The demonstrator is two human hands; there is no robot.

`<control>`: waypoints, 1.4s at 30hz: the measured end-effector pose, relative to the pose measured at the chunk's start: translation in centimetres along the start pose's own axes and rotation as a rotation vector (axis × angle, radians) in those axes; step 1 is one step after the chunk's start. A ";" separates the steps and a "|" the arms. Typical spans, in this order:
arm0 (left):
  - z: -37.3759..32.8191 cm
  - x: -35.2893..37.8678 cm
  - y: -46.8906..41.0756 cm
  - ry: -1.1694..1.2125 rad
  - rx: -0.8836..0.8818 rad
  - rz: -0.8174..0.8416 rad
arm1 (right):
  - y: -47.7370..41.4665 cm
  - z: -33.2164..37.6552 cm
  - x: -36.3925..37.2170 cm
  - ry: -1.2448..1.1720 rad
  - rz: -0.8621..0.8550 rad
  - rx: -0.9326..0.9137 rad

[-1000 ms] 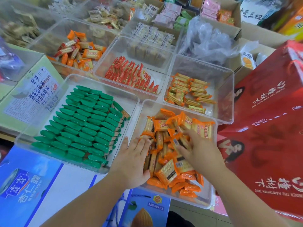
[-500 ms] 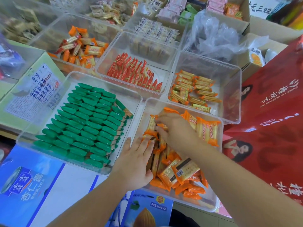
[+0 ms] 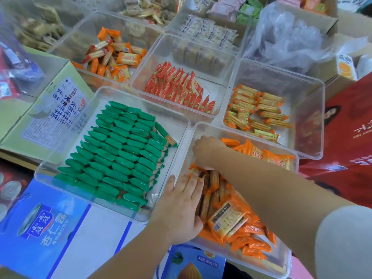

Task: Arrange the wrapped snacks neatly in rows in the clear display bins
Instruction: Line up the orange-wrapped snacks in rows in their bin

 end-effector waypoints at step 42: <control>0.0 -0.6 0.1 -0.032 -0.016 -0.014 | 5.6 -0.7 -1.5 -0.436 -0.087 -0.014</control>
Point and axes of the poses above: each hand's wrist, its own y-axis away from the middle knuckle, its own x-axis out of the palm, z = x × y, the point moved 8 cm from there along -y, towards the middle knuckle, and after that the axes turned 8 degrees about -z, right-handed, at the moved point
